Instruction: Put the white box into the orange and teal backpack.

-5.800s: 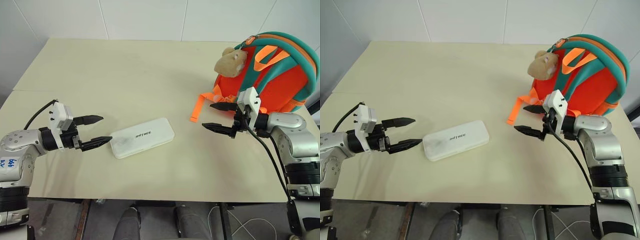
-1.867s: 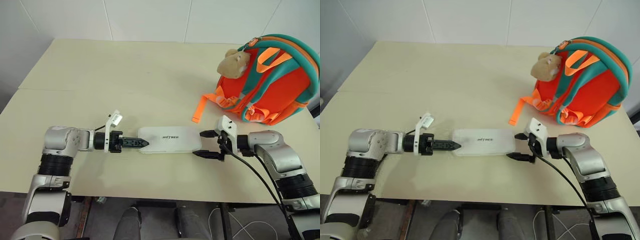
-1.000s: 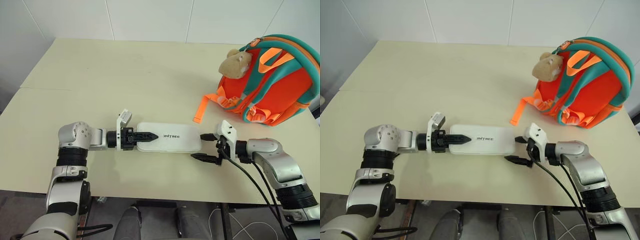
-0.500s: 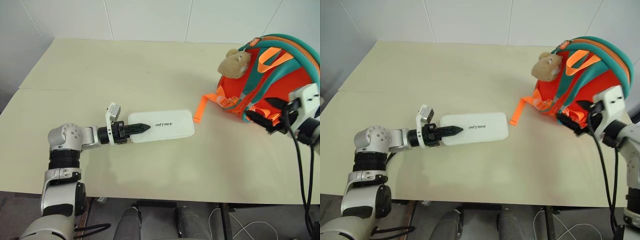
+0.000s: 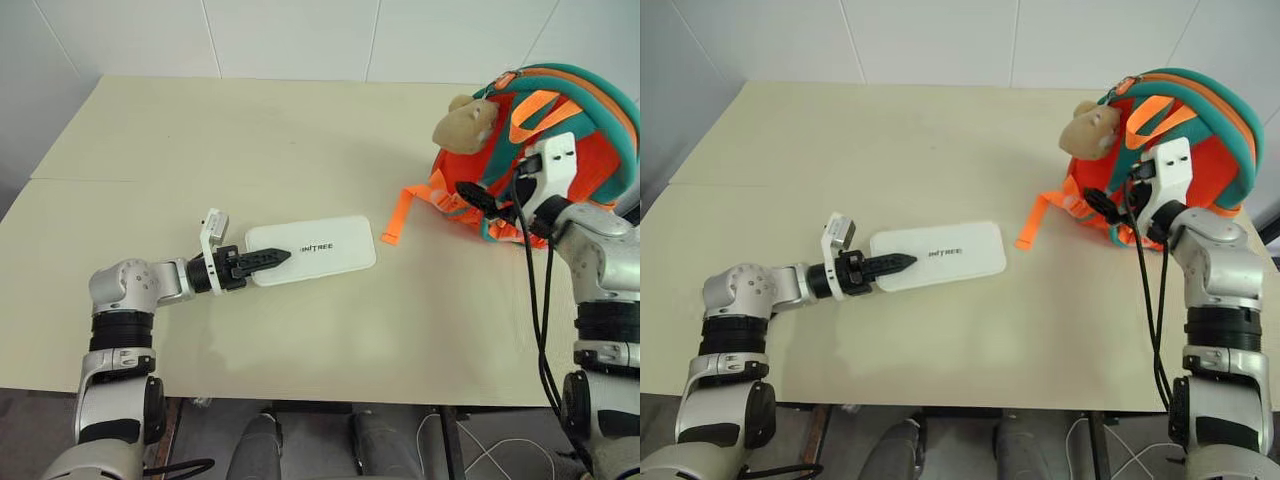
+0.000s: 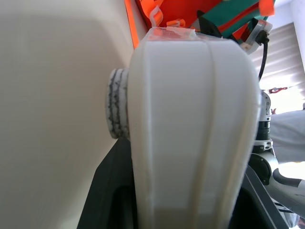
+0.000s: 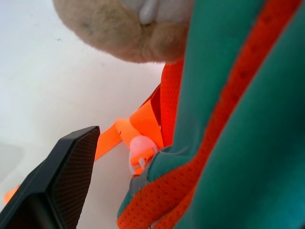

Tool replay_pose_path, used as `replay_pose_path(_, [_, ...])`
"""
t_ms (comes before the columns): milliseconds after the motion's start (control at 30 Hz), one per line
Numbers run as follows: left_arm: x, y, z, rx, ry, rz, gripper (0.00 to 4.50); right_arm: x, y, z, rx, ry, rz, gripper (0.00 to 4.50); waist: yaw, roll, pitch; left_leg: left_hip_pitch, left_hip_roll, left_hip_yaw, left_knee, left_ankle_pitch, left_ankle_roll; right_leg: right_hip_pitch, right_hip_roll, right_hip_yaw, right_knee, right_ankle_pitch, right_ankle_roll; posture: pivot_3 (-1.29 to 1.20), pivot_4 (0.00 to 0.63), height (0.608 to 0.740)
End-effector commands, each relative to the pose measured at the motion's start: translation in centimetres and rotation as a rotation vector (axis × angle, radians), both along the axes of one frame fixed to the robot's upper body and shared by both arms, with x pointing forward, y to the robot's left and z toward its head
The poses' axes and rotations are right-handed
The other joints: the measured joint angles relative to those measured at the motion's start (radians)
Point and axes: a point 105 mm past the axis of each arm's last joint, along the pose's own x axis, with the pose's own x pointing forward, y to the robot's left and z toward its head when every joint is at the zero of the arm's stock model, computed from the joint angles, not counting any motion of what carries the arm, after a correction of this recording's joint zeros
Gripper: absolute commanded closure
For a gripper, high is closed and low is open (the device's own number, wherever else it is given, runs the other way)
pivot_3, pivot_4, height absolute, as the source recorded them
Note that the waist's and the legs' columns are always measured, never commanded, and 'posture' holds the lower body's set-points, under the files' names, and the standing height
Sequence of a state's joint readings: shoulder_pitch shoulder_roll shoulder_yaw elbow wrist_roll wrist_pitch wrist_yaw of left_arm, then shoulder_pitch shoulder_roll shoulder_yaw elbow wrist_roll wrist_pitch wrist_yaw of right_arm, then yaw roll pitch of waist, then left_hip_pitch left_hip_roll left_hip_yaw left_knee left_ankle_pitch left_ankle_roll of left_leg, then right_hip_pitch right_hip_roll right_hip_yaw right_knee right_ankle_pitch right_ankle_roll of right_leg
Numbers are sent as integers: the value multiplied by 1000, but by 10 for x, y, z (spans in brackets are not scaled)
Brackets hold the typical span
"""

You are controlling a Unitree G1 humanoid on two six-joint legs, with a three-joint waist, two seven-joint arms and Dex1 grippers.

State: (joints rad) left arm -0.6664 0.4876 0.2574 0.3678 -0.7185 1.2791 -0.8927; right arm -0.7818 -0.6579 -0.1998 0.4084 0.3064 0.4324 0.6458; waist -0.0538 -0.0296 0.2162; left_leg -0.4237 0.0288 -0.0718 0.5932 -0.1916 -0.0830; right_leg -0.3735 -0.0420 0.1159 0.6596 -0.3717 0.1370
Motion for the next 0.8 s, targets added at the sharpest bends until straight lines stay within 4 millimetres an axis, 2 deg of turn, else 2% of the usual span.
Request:
replay_pose_path(33, [-1,16,19,-61,-85,70,3257,9,4,23,-7,-138,20,184,-3,0,0,0,0,0,0,0,0,0,0,0,0,0,0,0,150,740])
replay_pose_path(100, [-3,20,21,-71,-93,91,3257,7,15,28,-10,-197,94,615,-6,0,0,0,0,0,1,0,1,0,0,0,1,0,0,0,150,740])
replay_pose_path(233, [-6,29,22,-65,-113,132,3257,-9,38,47,40,-318,272,1979,-6,0,0,0,1,0,1,0,0,0,1,0,1,0,0,0,150,740])
replay_pose_path(367, [-8,38,23,-54,-125,177,3257,-23,60,52,48,-315,417,3338,-5,0,0,0,1,0,1,0,0,0,0,0,1,0,0,0,150,740])
replay_pose_path(467, [-8,51,22,-35,-135,231,3257,-58,100,62,75,-279,674,4399,-7,0,0,0,1,0,0,0,0,0,1,0,2,0,0,0,150,740])
replay_pose_path(633, [-11,64,19,-12,-129,272,3257,-112,145,74,69,-196,983,4474,-13,1,0,0,2,0,-1,0,0,-1,1,0,2,0,0,0,150,740])
replay_pose_path(733, [-10,69,18,1,-144,296,3257,-132,153,72,98,-89,1092,4474,-8,1,0,0,2,-1,-1,0,0,-1,1,0,2,0,0,0,150,740])
replay_pose_path(800, [-9,72,26,-2,-216,328,3257,-173,148,57,123,164,1317,4474,2,1,1,0,1,-1,0,0,0,-1,0,0,1,0,0,0,150,740])
